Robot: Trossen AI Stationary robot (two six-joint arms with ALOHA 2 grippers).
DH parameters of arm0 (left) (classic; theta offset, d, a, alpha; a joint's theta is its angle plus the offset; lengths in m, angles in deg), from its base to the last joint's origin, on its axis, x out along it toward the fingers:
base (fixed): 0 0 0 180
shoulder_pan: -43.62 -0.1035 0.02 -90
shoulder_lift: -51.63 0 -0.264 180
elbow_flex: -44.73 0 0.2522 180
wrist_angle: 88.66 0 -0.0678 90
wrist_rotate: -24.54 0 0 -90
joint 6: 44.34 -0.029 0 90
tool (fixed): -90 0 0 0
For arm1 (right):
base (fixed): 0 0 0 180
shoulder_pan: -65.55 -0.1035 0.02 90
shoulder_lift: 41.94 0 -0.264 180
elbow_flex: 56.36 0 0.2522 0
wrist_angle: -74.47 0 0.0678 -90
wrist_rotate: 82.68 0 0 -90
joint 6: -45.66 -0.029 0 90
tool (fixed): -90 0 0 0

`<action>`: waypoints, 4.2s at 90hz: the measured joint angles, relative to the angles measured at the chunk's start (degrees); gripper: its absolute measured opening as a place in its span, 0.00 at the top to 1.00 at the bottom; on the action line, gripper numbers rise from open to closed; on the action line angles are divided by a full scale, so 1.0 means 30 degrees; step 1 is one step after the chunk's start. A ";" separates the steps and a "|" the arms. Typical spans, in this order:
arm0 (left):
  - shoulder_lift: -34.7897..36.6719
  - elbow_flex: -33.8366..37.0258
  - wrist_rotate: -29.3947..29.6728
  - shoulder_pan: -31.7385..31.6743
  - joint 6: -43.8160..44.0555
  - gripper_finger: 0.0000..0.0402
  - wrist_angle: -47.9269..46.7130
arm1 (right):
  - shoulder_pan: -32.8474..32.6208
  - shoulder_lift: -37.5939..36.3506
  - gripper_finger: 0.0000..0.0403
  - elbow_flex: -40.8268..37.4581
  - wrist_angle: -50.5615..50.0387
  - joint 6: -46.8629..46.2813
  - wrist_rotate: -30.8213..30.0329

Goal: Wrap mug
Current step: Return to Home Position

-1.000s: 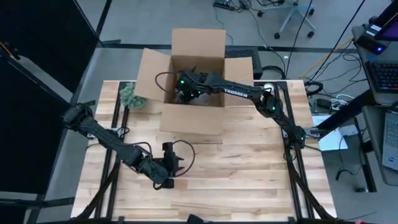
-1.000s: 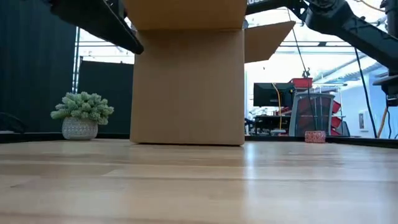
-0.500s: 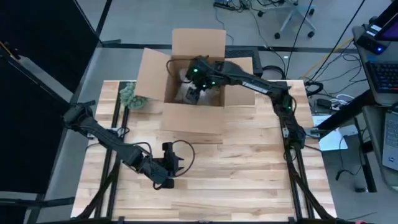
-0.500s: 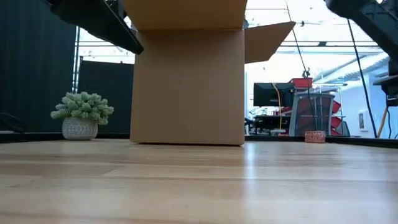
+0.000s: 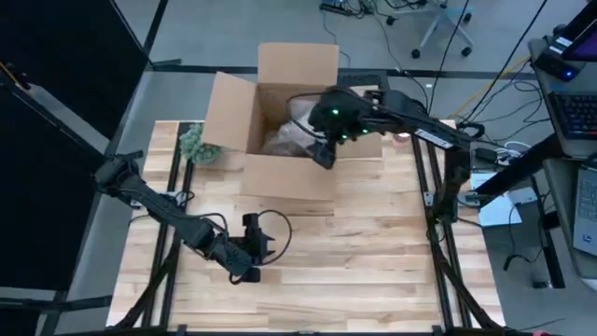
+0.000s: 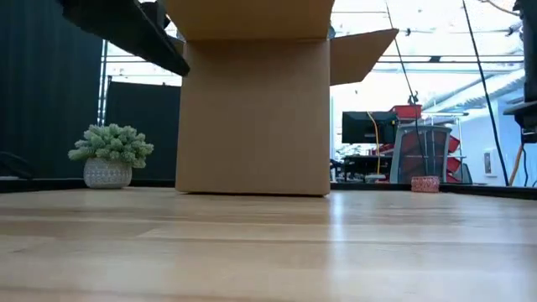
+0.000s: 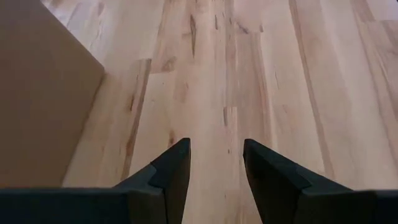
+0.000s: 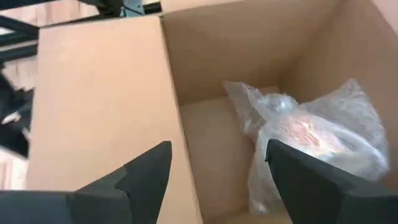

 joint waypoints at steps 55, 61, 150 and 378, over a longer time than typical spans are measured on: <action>1.0436 0.3667 0.1735 0.2866 0.4494 0.92 -0.6663 | -0.8217 -0.1549 0.64 -0.1704 -0.1384 -0.2888 -0.1802; 1.1820 0.4694 0.1736 0.3107 0.5003 0.97 -0.6598 | -0.8912 -0.2161 0.69 -0.3120 -0.0960 -0.3490 -0.2732; 1.7364 0.9367 0.2482 0.2770 -0.0121 0.99 -0.0842 | -0.8716 -1.6459 0.98 -3.8239 3.1665 -0.5079 -0.2748; 2.4941 1.7471 -1.2220 -0.9143 -0.3665 0.99 0.7182 | -0.3265 -3.4505 0.98 -4.3663 2.5661 -0.0984 -0.0954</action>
